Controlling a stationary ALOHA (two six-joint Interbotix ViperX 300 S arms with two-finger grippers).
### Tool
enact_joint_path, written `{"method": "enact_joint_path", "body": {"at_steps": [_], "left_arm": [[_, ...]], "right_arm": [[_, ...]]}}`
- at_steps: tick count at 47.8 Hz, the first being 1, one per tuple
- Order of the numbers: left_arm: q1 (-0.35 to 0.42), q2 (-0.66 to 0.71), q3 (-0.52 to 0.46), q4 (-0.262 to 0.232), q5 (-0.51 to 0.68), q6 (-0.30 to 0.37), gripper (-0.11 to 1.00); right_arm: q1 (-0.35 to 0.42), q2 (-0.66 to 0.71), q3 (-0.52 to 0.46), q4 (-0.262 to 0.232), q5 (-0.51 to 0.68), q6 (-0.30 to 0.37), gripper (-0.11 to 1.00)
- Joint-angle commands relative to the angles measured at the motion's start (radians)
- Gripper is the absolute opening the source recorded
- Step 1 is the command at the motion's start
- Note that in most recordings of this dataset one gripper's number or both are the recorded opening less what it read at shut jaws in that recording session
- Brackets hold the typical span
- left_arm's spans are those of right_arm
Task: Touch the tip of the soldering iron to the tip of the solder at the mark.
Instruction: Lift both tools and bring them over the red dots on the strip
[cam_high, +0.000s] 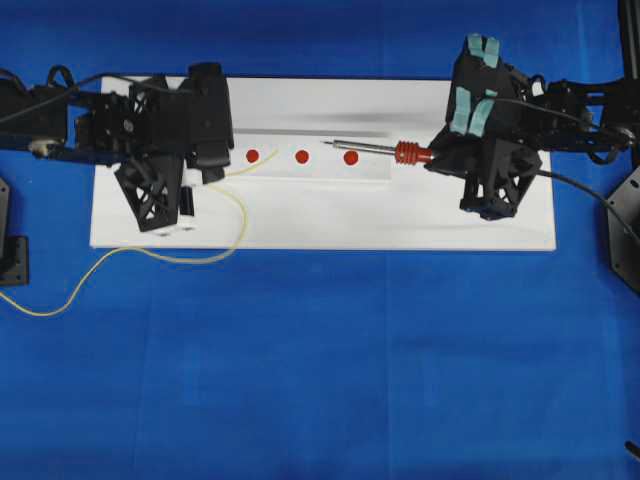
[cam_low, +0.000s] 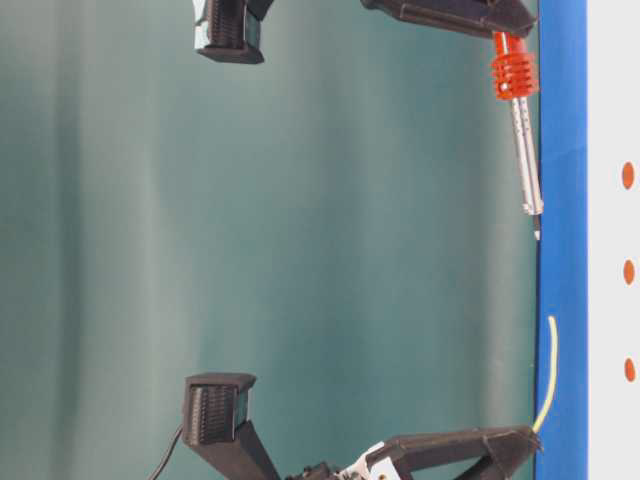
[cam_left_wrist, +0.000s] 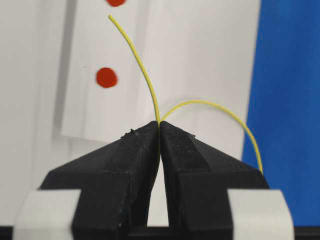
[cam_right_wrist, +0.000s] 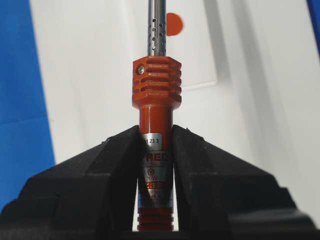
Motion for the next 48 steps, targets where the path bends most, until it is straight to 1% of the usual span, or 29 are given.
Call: {"method": "enact_joint_path", "body": {"at_steps": [1,21,36,48], "left_arm": [[0.008,-0.008,-0.023,0.003,-0.003,0.006,0.02],[0.011,-0.011,-0.018,0.003,-0.003,0.011,0.02],[0.021,-0.046,0.064,0.003,-0.017,-0.009,0.02],[0.021,-0.038,0.117,0.003,-0.066,-0.012,0.02]], "right_arm": [[-0.009,-0.005,-0.029,-0.003,-0.005,-0.002,0.06],[-0.009,-0.005,-0.029,-0.009,-0.008,-0.005,0.06],[-0.008,-0.003,-0.029,-0.014,-0.008,-0.003,0.06],[-0.009,-0.003,-0.029,-0.014,-0.009,-0.005,0.06]]}}
